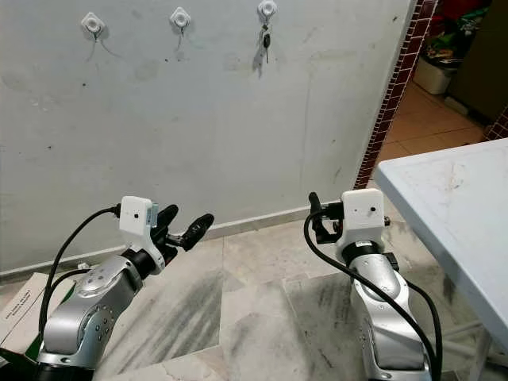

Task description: Hang keys on a hook

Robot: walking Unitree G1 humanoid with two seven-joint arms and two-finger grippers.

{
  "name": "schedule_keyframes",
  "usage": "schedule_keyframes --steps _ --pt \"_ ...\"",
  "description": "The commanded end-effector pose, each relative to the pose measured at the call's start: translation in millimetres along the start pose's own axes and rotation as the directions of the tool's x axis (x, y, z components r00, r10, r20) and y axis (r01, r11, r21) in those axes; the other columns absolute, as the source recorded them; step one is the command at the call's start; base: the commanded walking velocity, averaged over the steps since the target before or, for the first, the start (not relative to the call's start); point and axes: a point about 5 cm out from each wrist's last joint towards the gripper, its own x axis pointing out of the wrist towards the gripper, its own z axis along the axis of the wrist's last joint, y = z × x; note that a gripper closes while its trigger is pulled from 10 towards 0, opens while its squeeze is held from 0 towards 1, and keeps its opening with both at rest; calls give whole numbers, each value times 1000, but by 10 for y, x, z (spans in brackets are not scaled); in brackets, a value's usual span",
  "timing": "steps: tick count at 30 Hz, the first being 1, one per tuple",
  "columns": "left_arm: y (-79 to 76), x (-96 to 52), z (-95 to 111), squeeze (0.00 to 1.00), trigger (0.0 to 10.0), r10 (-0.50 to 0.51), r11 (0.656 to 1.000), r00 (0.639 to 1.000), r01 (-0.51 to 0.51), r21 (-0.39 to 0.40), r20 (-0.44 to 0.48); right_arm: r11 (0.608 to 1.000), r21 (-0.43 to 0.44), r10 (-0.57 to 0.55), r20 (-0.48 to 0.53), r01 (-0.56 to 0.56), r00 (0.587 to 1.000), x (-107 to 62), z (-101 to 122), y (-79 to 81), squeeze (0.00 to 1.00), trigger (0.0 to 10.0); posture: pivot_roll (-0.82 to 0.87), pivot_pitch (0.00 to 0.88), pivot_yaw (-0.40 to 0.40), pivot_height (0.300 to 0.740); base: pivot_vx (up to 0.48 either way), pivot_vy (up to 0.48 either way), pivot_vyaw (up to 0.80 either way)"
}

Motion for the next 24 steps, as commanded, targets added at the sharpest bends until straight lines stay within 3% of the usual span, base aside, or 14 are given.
schedule_keyframes --steps 1,17,20,24 --pt "21 -4 28 0 10000 -7 1000 1000 7 5 0 1000 0 14 12 -14 1000 13 35 27 0 10000 -63 0 64 740 0 0 -775" --pt "31 -11 26 0 10000 2 1000 1000 -3 -19 -4 1000 18 25 18 -25 1000 27 41 66 0 10000 -59 0 66 740 0 0 -776" --pt "34 -7 33 0 10000 3 1000 1000 -3 -14 -3 999 12 32 22 -33 999 23 48 84 0 10000 -58 0 66 740 0 0 0" --pt "30 -3 37 0 10000 0 1000 1000 0 -10 -5 999 27 28 5 -28 1000 36 29 88 0 10000 -59 0 68 740 0 0 -742"
